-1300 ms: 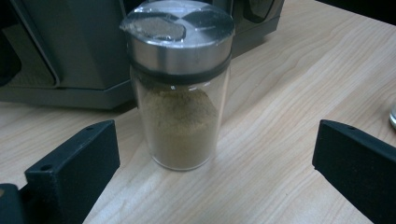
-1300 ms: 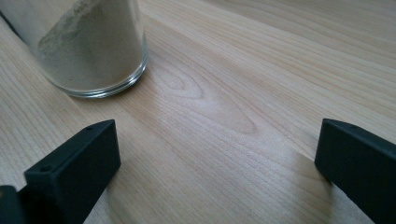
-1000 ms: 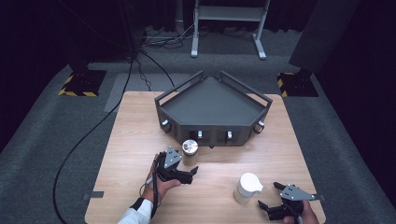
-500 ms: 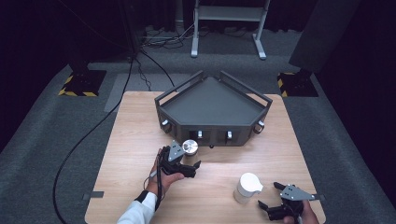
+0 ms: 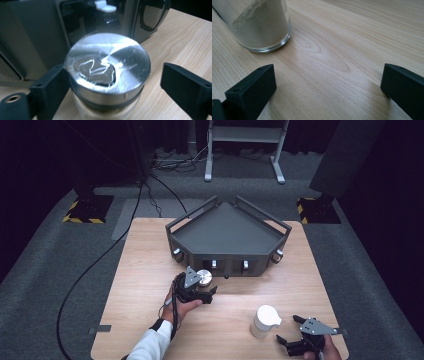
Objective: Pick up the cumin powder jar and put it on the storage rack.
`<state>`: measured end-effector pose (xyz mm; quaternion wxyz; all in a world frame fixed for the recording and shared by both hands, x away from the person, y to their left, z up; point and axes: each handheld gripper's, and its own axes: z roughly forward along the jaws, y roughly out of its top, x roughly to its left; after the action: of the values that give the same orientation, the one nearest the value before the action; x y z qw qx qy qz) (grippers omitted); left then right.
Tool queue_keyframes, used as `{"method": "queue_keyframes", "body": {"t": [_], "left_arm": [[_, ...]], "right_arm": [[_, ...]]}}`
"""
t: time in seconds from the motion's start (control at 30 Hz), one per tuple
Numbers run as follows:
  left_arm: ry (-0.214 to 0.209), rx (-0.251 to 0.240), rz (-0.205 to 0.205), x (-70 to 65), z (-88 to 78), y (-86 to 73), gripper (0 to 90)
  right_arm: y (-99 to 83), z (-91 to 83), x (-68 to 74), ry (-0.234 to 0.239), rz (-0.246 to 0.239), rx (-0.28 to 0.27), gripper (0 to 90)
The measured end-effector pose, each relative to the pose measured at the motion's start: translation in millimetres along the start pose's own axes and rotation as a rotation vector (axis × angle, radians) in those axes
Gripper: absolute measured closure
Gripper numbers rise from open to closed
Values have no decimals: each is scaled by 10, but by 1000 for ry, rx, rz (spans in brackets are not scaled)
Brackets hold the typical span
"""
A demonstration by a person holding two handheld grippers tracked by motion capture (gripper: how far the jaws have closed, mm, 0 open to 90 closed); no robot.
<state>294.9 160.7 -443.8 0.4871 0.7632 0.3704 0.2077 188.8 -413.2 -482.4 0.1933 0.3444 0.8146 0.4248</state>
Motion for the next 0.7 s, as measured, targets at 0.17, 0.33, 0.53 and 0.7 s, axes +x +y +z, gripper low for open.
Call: {"method": "queue_keyframes", "body": {"t": [0.17,0.33,0.53,0.7], "left_arm": [[6,-10,-14,5,7,5,188],[15,-19,-13,17,-9,-9,307],[12,-31,-20,24,-9,-34,313],[13,-48,-29,18,-12,-75,317]], "right_arm": [[0,0,0,0,0,0,0],[0,0,0,0,0,0,0],[0,0,0,0,0,0,0],[0,0,0,0,0,0,0]]}}
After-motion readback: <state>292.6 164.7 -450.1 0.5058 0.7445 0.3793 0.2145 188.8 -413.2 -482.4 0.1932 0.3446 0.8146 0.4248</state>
